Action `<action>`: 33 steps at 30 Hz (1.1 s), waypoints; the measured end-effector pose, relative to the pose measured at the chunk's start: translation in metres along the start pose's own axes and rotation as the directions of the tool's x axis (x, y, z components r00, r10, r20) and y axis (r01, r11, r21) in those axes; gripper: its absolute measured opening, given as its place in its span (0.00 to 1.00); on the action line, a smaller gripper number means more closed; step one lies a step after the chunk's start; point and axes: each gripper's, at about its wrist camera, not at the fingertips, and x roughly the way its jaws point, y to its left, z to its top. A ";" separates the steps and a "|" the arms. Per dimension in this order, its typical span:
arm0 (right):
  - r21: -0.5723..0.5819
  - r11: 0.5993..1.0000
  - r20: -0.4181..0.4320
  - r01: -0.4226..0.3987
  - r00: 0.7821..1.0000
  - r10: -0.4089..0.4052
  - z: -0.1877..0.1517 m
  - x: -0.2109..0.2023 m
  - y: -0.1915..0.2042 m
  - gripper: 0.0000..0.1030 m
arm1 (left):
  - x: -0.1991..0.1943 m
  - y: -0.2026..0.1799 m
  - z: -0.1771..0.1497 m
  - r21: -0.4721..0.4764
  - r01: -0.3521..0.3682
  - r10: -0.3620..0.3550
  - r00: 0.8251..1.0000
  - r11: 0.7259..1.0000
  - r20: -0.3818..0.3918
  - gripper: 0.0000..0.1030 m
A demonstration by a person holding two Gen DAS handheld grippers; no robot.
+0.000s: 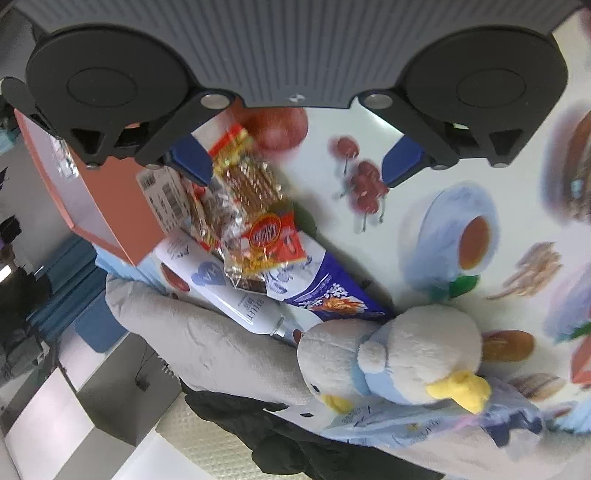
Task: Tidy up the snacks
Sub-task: 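Reach both open tools down to the snack pile beside the spray bottle, then close the left tool on a thin red stick snack while the right tool grips the blue spicy-cabbage packet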
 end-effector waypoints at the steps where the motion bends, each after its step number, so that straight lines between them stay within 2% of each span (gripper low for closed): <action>1: -0.010 1.000 -0.003 0.013 1.000 -0.013 0.002 0.008 0.000 0.52 | 0.009 0.003 0.004 -0.018 0.017 -0.017 1.000 1.000 -0.005 0.91; 2: -0.026 0.999 -0.010 0.026 1.000 -0.027 0.003 0.017 0.001 0.47 | 0.017 0.006 0.007 -0.036 0.030 -0.031 0.999 0.999 -0.014 0.87; 6: -0.073 0.996 -0.016 0.059 0.998 -0.060 0.007 0.047 0.007 0.40 | 0.049 0.016 0.016 -0.087 0.080 -0.084 0.995 0.993 -0.047 0.79; 8: -0.106 0.992 -0.018 0.075 0.997 -0.077 0.008 0.061 0.010 0.37 | 0.065 0.018 0.018 -0.098 0.096 -0.102 0.993 0.991 -0.067 0.70; 11: -0.152 0.983 -0.023 0.099 0.994 -0.104 0.008 0.079 0.014 0.36 | 0.084 0.018 0.020 -0.100 0.135 -0.144 0.986 0.986 -0.086 0.61; 16: -0.217 0.966 -0.014 0.140 0.989 -0.147 0.006 0.096 0.015 0.36 | 0.101 0.011 0.024 -0.092 0.178 -0.187 0.978 0.980 -0.096 0.52; 21: -0.224 0.963 -0.009 0.152 0.987 -0.158 0.007 0.106 0.009 0.35 | 0.109 0.008 0.026 -0.094 0.180 -0.189 0.977 0.979 -0.097 0.35; 23: -0.218 0.964 -0.017 0.151 0.987 -0.158 0.007 0.109 0.007 0.32 | 0.112 0.006 0.026 -0.079 0.166 -0.174 0.979 0.983 -0.105 0.20; 24: -0.218 0.964 -0.018 0.151 0.987 -0.159 0.007 0.110 0.006 0.23 | 0.113 0.004 0.025 -0.069 0.162 -0.169 0.980 0.984 -0.106 0.18; 25: -0.219 0.964 -0.019 0.154 0.987 -0.162 0.007 0.110 0.006 0.20 | 0.112 0.004 0.024 -0.065 0.165 -0.171 0.980 0.984 -0.102 0.15; 33: -0.223 0.966 -0.005 0.130 0.991 -0.134 0.009 0.100 0.007 0.20 | 0.087 0.008 0.024 -0.056 0.144 -0.147 0.988 0.988 -0.056 0.06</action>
